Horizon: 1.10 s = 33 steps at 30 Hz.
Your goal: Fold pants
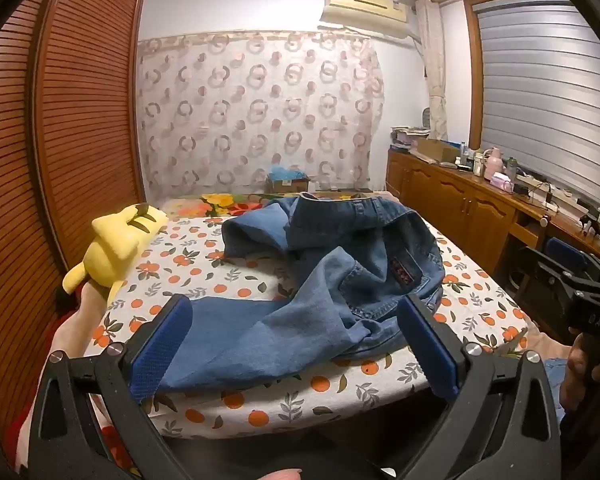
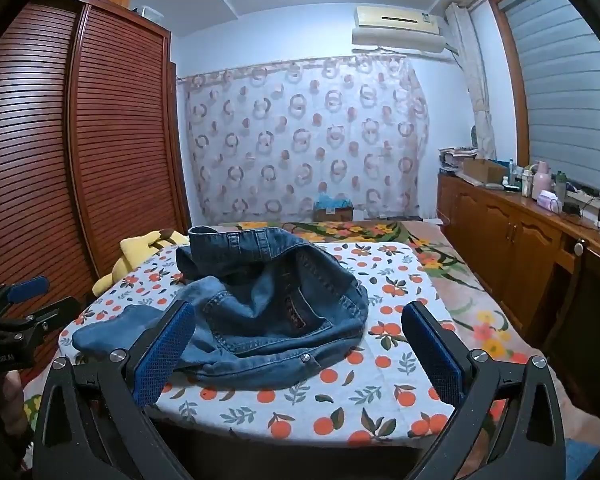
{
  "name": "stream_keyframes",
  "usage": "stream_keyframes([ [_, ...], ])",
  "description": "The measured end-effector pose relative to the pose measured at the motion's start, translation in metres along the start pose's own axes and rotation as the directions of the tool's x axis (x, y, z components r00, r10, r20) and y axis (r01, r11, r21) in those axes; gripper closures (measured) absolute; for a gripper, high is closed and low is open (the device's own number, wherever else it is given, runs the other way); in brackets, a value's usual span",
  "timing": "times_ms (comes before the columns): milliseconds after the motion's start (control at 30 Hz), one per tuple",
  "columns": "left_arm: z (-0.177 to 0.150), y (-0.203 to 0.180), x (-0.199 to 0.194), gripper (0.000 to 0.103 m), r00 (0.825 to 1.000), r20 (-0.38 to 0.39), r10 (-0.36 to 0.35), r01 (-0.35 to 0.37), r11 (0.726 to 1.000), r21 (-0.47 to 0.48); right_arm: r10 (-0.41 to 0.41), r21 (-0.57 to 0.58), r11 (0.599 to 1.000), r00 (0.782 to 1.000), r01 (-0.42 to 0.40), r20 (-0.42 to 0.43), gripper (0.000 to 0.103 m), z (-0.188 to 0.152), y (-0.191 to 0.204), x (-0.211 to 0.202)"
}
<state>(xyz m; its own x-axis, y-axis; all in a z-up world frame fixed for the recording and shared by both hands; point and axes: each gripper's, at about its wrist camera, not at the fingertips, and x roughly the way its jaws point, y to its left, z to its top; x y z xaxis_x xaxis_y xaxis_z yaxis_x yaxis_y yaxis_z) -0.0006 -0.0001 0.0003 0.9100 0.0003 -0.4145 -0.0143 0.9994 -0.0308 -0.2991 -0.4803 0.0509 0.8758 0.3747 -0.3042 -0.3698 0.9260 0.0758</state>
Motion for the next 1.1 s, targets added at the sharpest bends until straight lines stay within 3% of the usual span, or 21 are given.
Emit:
stream_keyframes([
  [1100, 0.005, 0.01, 0.001, 0.001, 1.0, 0.007, 0.0, 0.0, 1.0, 0.004, 0.006, -0.004, 1.0, 1.0, -0.006, 0.005, 0.0, -0.002, 0.003, -0.002],
])
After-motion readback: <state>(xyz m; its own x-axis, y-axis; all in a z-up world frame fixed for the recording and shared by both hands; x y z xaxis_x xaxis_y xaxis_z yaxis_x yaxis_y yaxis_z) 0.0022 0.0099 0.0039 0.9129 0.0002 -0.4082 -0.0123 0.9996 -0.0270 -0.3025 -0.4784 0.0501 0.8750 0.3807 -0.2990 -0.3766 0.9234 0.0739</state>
